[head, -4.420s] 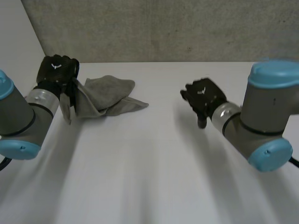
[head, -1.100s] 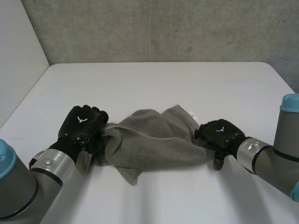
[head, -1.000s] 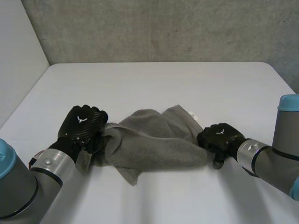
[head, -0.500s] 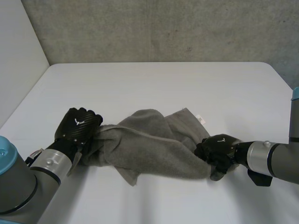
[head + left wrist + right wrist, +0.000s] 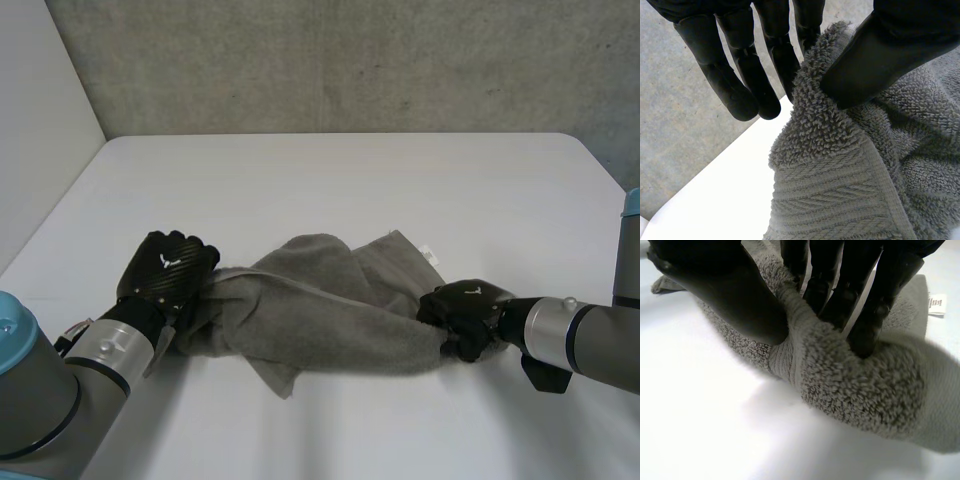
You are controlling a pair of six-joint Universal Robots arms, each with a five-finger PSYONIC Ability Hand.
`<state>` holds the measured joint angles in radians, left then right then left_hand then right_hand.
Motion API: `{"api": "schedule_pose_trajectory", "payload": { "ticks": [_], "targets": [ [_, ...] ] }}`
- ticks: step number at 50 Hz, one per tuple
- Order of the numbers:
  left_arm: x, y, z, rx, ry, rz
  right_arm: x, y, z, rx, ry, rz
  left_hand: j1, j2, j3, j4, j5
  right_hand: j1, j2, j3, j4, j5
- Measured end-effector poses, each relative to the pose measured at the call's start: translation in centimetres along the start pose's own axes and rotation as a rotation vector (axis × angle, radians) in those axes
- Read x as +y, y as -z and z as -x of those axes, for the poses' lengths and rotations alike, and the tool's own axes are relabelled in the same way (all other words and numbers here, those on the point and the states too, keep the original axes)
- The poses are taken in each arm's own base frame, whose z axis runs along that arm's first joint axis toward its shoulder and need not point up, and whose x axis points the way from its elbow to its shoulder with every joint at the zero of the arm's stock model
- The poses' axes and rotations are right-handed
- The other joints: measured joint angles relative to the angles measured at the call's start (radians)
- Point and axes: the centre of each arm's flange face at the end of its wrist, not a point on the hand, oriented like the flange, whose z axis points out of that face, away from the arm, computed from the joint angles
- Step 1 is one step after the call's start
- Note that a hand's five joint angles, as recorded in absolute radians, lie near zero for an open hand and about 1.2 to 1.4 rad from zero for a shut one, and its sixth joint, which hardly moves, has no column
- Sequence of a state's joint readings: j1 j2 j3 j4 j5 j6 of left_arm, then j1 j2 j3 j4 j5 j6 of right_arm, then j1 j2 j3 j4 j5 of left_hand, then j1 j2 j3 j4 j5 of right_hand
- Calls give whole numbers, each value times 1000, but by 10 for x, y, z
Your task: Fold the towel.
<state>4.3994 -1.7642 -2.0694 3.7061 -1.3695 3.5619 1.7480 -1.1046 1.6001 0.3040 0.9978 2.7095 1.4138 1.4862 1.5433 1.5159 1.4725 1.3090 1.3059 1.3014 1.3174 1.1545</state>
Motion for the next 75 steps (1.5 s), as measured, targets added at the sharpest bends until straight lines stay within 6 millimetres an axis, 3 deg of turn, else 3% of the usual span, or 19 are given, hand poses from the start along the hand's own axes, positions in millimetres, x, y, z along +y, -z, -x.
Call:
{"api": "schedule_pose_trajectory", "payload": {
  "ticks": [6, 11, 15, 22, 34, 42, 46, 48, 52, 57, 62, 64, 68, 72, 75],
  "targets": [
    [0, -1, 0, -1, 0, 0, -6, -1, -14, 55, -17, -63, 0, -3, -10, -5, -1, 0, 0, 9, 13, 5],
    [3, -3, 0, 0, 2, 7, -19, 5, -30, 140, -27, -197, -143, -214, -269, -252, -193, 0, 0, 9, 13, 5],
    [6, -4, 0, -4, 3, 16, -26, 11, -32, 181, 3, -284, -264, -335, -379, -362, -316, 0, 0, 9, 13, 5],
    [14, -11, 8, -87, 1, 42, -35, 23, -29, 265, 85, -405, -277, -353, -401, -374, -335, 1, 0, 9, 13, 5],
    [18, -16, 20, -197, -66, 64, -40, 33, -51, 505, 87, -419, -321, -395, -449, -421, -380, 1, 10, 14, 13, 5],
    [19, -13, 20, -196, -127, 80, -41, 36, -54, 547, 82, -413, -364, -437, -492, -468, -423, 1, 10, 15, 13, 5],
    [20, -11, 19, -188, -141, 88, -43, 38, -53, 547, 88, -420, -186, -261, -316, -285, -249, 1, 10, 15, 13, 5],
    [19, -10, 18, -183, -145, 91, -46, 40, -51, 545, 98, -425, 20, -12, -62, -37, -17, 1, 10, 15, 13, 5],
    [14, -8, 19, -181, -148, 88, -52, 45, -48, 545, 125, -431, 20, 15, -11, 0, 2, 1, 10, 15, 13, 5],
    [-15, -3, 30, -203, -150, 34, -74, 64, -40, 556, 210, -461, 20, 15, -8, 0, 1, 1, 10, 15, 13, 5],
    [-72, 7, 52, -265, -156, -101, -118, 103, -27, 582, 321, -535, 20, 15, -6, 0, 2, 1, 11, 17, 13, 5],
    [-110, 17, 65, -302, -157, -187, -138, 122, -21, 590, 361, -552, 20, 15, -6, 0, 1, 1, 13, 21, 13, 5],
    [-159, 36, 81, -337, -148, -275, -162, 150, -11, 591, 416, -530, 20, 15, -4, 0, 2, 2, 13, 24, 13, 5],
    [-185, 48, 92, -336, -131, -272, -170, 157, -7, 570, 472, -446, 20, 15, -4, 0, 2, 2, 13, 26, 13, 7],
    [-183, 44, 92, -297, -119, -210, -169, 149, -7, 540, 536, -357, 20, 15, -4, 0, 2, 2, 13, 26, 13, 7]
  ]
}}
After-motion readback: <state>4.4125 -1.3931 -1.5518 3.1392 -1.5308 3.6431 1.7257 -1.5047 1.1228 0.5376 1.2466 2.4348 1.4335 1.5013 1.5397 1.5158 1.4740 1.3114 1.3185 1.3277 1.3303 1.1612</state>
